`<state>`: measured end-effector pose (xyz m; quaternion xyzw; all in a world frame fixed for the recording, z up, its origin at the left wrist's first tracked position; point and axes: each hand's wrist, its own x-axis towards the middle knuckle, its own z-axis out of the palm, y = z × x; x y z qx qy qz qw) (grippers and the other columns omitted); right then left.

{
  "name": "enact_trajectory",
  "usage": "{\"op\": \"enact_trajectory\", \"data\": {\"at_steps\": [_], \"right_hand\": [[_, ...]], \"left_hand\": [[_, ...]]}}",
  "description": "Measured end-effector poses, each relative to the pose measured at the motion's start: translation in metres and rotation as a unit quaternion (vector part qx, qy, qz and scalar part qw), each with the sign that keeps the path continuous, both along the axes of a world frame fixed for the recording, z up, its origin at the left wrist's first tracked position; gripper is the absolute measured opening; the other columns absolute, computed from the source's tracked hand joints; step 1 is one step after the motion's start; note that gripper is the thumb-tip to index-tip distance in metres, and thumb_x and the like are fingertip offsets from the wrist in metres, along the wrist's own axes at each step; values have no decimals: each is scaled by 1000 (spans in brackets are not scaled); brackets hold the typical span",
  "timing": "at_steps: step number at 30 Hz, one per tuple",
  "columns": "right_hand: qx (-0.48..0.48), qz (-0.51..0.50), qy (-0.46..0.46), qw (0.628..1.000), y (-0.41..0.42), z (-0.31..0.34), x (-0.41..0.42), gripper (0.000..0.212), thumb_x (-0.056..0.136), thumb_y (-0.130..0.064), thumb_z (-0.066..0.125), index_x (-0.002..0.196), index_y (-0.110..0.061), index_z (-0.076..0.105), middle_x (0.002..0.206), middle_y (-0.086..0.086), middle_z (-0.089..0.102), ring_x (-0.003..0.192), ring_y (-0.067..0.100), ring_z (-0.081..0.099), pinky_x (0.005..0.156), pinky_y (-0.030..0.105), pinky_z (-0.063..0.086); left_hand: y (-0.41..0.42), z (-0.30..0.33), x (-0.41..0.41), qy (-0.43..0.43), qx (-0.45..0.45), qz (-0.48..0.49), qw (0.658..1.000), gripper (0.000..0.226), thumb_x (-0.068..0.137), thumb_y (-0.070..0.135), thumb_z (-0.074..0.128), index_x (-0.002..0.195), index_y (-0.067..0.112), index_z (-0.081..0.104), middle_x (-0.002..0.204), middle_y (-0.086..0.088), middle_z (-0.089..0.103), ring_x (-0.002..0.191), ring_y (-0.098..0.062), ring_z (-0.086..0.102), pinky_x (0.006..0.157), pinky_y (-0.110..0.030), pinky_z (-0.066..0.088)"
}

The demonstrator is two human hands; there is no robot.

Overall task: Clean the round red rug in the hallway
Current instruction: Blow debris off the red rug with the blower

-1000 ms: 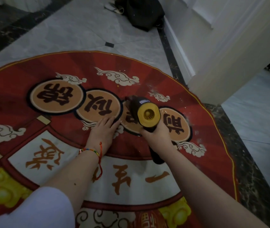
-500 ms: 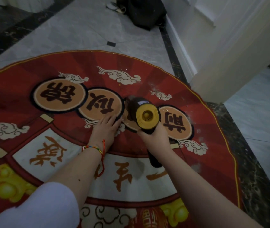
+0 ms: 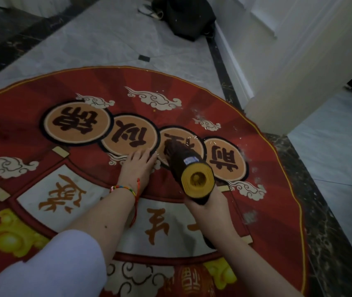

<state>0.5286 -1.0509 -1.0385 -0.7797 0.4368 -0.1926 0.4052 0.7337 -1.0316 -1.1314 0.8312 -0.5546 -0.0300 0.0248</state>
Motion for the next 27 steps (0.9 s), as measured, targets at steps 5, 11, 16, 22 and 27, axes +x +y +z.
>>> {"op": "enact_trajectory", "data": {"at_steps": [5, 11, 16, 22, 27], "right_hand": [[-12, -34, -23, 999, -26, -3, 33, 31, 76, -11, 68, 104, -15, 57, 85, -6, 57, 80, 10, 54, 56, 8, 33], [1, -26, -3, 1000, -1, -6, -2, 38, 80, -11, 70, 114, -19, 55, 90, -12, 61, 74, -7, 56, 55, 6, 43], [14, -3, 1, 1000, 3, -2, -8, 30, 81, -8, 68, 105, -19, 55, 80, -8, 61, 66, -2, 58, 47, 8, 43], [9, -5, -12, 1000, -10, -3, 23, 44, 77, -12, 71, 118, -17, 55, 102, -6, 61, 97, 11, 56, 73, 18, 41], [43, 7, 15, 999, 19, 2, -17, 36, 78, -8, 69, 110, -19, 55, 90, -11, 60, 87, 12, 60, 69, 22, 54]], "left_hand": [[-3, 6, -18, 22, -31, 11, 999, 53, 100, 8, 25, 151, 14, 12, 156, -9, 18, 142, -27, 19, 113, -35, 18], [12, -9, -28, 65, -84, 45, 993, 52, 100, 6, 25, 151, 12, 15, 157, -7, 20, 146, -23, 14, 117, -34, 11], [12, -9, -30, 60, -82, 58, 993, 48, 101, 9, 23, 149, 9, 20, 157, -9, 20, 146, -25, 14, 117, -34, 11], [14, -2, -27, 20, -20, 36, 999, 51, 102, 12, 19, 151, 11, 9, 159, -8, 8, 146, -25, 7, 119, -34, 9], [33, -6, -27, 42, -104, 27, 993, 43, 99, 16, 25, 133, 3, 47, 139, -17, 47, 133, -32, 40, 112, -38, 27]]}}
